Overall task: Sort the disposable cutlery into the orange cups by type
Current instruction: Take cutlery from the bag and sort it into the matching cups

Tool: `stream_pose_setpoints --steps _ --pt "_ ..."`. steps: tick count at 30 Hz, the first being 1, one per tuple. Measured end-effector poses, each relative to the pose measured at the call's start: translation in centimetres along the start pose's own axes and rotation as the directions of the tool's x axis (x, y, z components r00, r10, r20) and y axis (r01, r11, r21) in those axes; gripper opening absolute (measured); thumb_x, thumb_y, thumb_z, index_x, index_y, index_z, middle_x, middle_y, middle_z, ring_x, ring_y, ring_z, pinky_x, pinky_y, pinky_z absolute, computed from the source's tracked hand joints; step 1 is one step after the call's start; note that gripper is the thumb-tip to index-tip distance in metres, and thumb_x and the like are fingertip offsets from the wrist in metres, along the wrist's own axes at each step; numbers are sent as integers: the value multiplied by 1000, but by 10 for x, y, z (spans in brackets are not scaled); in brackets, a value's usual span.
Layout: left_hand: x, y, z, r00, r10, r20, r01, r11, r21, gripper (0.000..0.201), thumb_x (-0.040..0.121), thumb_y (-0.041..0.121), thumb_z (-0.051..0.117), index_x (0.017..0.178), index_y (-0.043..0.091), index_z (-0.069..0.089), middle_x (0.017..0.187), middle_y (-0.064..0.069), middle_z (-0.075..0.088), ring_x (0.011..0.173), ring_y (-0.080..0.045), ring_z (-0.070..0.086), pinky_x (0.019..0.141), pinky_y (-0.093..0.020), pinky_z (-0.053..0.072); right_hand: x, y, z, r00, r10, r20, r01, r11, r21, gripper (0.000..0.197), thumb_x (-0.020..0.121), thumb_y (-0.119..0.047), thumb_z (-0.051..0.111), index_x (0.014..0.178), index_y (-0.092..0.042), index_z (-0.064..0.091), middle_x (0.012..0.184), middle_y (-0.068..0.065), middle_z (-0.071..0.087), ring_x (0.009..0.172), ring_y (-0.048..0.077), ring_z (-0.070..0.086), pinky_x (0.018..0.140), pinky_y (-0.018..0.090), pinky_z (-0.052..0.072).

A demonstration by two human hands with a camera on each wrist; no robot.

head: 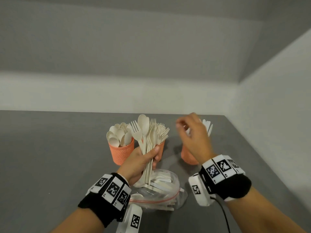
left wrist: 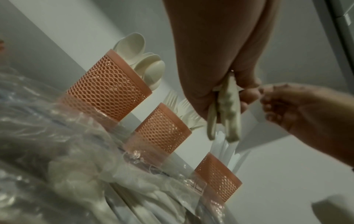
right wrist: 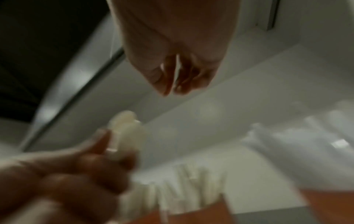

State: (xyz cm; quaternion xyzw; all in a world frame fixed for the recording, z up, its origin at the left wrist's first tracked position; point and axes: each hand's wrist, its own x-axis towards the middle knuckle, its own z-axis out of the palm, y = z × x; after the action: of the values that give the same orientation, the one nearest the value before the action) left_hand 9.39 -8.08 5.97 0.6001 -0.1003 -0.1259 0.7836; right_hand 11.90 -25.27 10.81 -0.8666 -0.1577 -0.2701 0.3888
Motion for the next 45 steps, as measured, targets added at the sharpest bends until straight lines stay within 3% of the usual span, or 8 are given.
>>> stream_pose_setpoints --steps 4,8,12,18,22,29,37,45 --pt "1 2 -1 1000 -13 3 13 1000 0 17 94 18 47 87 6 57 59 -3 48 52 -10 44 50 -21 37 -17 -32 27 938 30 346 -60 995 77 11 87 -11 59 89 -6 68 87 3 60 70 3 53 68 5 40" --pt "1 4 -3 998 -67 -8 66 995 -81 15 93 7 45 94 1 59 64 -8 49 54 -11 48 51 -22 39 -22 -32 41 941 136 309 -163 985 62 20 91 -18 55 102 -4 65 92 5 62 68 8 59 65 4 44" --pt "-2 5 -3 997 -76 -13 73 984 -162 23 92 -1 43 101 3 63 78 -8 69 73 -19 63 69 -31 47 -24 -40 50 920 225 321 -251 967 42 34 88 -36 58 111 -10 61 90 8 62 78 18 61 75 28 51" --pt "-6 10 -2 995 -77 57 86 982 -171 42 75 -8 45 113 5 57 103 -15 64 98 -25 59 97 -45 43 -18 -46 57 871 315 377 -389 911 139 14 87 -18 52 82 -8 59 66 7 52 62 19 51 67 37 51" --pt "-6 7 -6 995 -103 -4 98 960 -263 43 85 1 34 123 6 53 116 -15 64 102 -20 63 89 -33 51 -20 -42 64 858 331 393 -424 887 180 15 90 -13 48 87 -3 59 71 3 53 62 12 48 58 13 40" --pt "-9 10 -9 999 -25 -43 18 987 -162 38 93 2 38 129 6 49 114 -13 67 97 -17 68 72 -24 55 -23 -39 66 805 391 447 -561 747 358 18 93 -19 52 93 -5 63 75 3 58 71 16 57 62 25 47" --pt "-5 14 -7 994 -23 -106 7 988 -151 18 91 -1 40 88 2 57 57 -6 51 51 -15 48 50 -25 45 -14 -48 57 750 408 521 -638 655 405 24 98 -17 38 106 4 48 70 13 56 48 17 54 45 26 52" --pt "-1 9 -14 970 29 -242 -2 994 111 12 94 5 46 103 5 53 74 -3 61 48 -8 47 50 -23 42 -3 -45 44 920 360 157 -392 828 401 20 91 -30 55 104 -16 48 81 -9 56 70 0 55 58 9 44"
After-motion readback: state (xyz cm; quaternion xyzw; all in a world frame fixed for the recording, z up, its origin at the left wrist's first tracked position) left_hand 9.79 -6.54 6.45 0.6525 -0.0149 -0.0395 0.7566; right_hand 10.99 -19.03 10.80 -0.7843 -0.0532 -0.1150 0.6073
